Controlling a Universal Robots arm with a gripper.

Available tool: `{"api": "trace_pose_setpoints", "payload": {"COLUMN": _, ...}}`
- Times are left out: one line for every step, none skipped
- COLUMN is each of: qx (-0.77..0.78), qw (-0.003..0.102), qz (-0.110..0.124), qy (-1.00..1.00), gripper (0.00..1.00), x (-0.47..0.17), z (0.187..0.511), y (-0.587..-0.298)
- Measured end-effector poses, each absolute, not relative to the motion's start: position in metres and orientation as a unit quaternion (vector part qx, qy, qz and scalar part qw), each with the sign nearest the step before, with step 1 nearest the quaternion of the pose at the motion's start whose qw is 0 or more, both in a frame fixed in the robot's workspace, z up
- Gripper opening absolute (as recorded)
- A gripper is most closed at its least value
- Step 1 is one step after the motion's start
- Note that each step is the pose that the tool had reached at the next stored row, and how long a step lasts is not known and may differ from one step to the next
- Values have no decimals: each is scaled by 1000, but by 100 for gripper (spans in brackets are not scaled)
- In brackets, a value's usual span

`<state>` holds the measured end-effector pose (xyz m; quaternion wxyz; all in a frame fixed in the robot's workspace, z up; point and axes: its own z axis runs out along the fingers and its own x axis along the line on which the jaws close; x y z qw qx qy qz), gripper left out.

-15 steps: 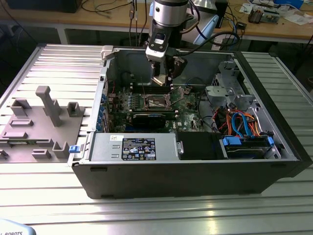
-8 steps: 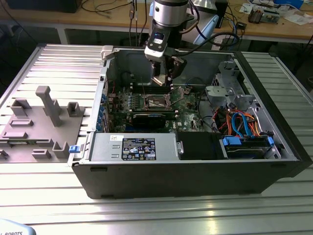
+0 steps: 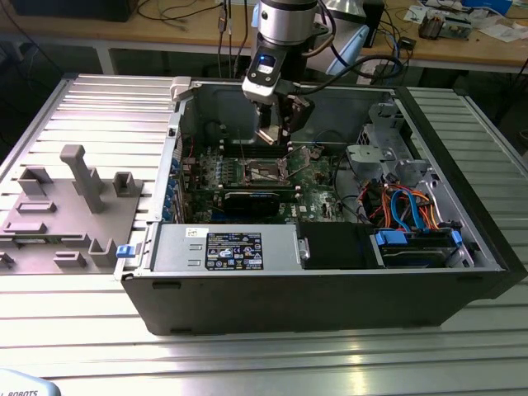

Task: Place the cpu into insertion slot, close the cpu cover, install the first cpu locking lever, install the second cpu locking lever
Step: 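Place the cpu into insertion slot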

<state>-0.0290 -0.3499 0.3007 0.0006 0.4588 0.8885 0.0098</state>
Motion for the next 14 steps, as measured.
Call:
{"api": "trace_pose_setpoints", "payload": {"qx": 460, "qw": 1, "qz": 10, "qy": 888, "gripper": 54, "x": -29, "z": 301, "y": -350}}
{"api": "trace_pose_setpoints", "payload": {"qx": 461, "qw": 1, "qz": 10, "qy": 887, "gripper": 54, "x": -29, "z": 301, "y": -350}}
{"api": "trace_pose_setpoints", "payload": {"qx": 463, "qw": 1, "qz": 10, "qy": 886, "gripper": 54, "x": -29, "z": 301, "y": -350}}
{"api": "trace_pose_setpoints", "payload": {"qx": 464, "qw": 1, "qz": 10, "qy": 886, "gripper": 54, "x": -29, "z": 301, "y": -350}}
{"api": "trace_pose_setpoints", "payload": {"qx": 465, "qw": 1, "qz": 10, "qy": 885, "gripper": 54, "x": -29, "z": 301, "y": -350}}
{"api": "trace_pose_setpoints", "payload": {"qx": 466, "qw": 1, "qz": 10, "qy": 885, "gripper": 54, "x": -29, "z": 301, "y": -350}}
{"api": "trace_pose_setpoints", "payload": {"qx": 468, "qw": 1, "qz": 10, "qy": 884, "gripper": 54, "x": -29, "z": 301, "y": -350}}
{"api": "trace_pose_setpoints", "payload": {"qx": 469, "qw": 1, "qz": 10, "qy": 883, "gripper": 54, "x": -29, "z": 301, "y": -350}}
{"api": "trace_pose_setpoints", "payload": {"qx": 470, "qw": 1, "qz": 10, "qy": 882, "gripper": 54, "x": -29, "z": 301, "y": -350}}
{"api": "trace_pose_setpoints", "payload": {"qx": 471, "qw": 1, "qz": 10, "qy": 882, "gripper": 54, "x": -29, "z": 301, "y": -350}}
{"api": "trace_pose_setpoints", "payload": {"qx": 472, "qw": 1, "qz": 10, "qy": 881, "gripper": 54, "x": -29, "z": 301, "y": -350}}
{"api": "trace_pose_setpoints", "payload": {"qx": 473, "qw": 1, "qz": 10, "qy": 881, "gripper": 54, "x": -29, "z": 301, "y": -350}}
{"api": "trace_pose_setpoints", "payload": {"qx": 474, "qw": 1, "qz": 10, "qy": 881, "gripper": 54, "x": -29, "z": 301, "y": -350}}
{"api": "trace_pose_setpoints", "payload": {"qx": 474, "qw": 1, "qz": 10, "qy": 880, "gripper": 54, "x": -29, "z": 301, "y": -350}}
